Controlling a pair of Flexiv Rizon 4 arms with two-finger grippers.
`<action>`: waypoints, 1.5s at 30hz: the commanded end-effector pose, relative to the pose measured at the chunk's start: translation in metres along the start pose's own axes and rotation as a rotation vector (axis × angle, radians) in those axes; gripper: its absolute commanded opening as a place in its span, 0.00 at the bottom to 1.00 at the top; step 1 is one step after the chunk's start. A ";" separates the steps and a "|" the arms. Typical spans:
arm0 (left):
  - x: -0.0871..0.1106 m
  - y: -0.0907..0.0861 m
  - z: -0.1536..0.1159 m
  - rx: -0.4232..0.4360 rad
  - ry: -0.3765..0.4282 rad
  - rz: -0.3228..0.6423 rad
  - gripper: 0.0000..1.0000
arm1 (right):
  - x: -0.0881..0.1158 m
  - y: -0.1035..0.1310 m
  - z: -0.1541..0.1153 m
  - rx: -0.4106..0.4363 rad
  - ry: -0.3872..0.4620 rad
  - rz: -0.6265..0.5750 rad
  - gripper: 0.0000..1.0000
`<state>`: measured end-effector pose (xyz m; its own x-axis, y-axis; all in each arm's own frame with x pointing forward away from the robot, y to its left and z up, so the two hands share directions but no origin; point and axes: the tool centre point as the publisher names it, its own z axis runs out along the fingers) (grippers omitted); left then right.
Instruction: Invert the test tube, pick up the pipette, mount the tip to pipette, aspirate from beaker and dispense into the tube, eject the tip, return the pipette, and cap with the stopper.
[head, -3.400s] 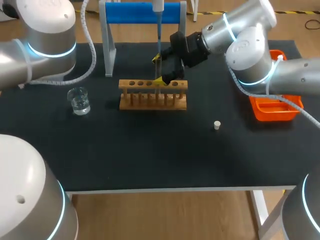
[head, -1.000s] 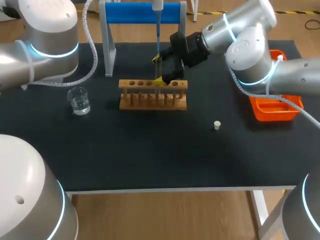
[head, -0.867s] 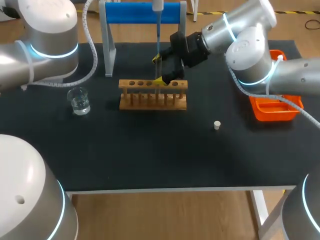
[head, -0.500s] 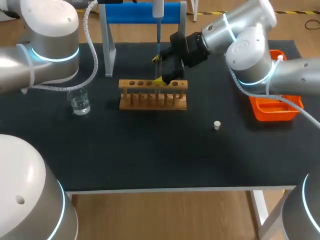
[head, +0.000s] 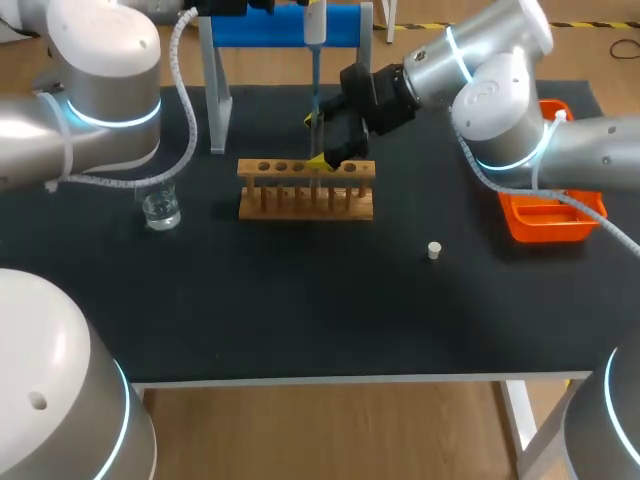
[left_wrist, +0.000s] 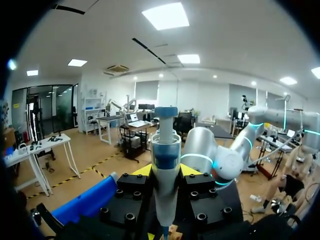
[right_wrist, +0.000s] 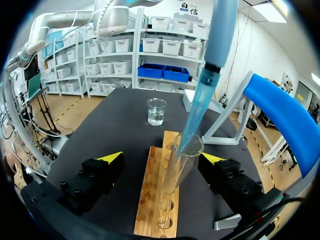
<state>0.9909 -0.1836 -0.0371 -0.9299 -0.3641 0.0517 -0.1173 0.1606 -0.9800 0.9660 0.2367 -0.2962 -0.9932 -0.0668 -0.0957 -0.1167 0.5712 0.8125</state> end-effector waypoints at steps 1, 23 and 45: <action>-0.002 0.003 0.001 -0.013 -0.014 0.010 0.00 | 0.000 0.000 -0.001 0.003 0.003 0.001 1.00; -0.005 0.001 0.001 0.061 -0.013 0.000 0.00 | 0.000 0.000 -0.001 0.003 0.003 0.001 1.00; 0.000 0.008 -0.002 0.001 0.016 0.013 0.00 | 0.000 0.000 -0.001 0.003 0.003 0.001 1.00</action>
<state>0.9898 -0.1815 -0.0452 -0.9367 -0.3472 0.0451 -0.1055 0.1571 -0.9819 0.9660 0.2367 -0.2962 -0.9932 -0.0669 -0.0957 -0.1167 0.5710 0.8126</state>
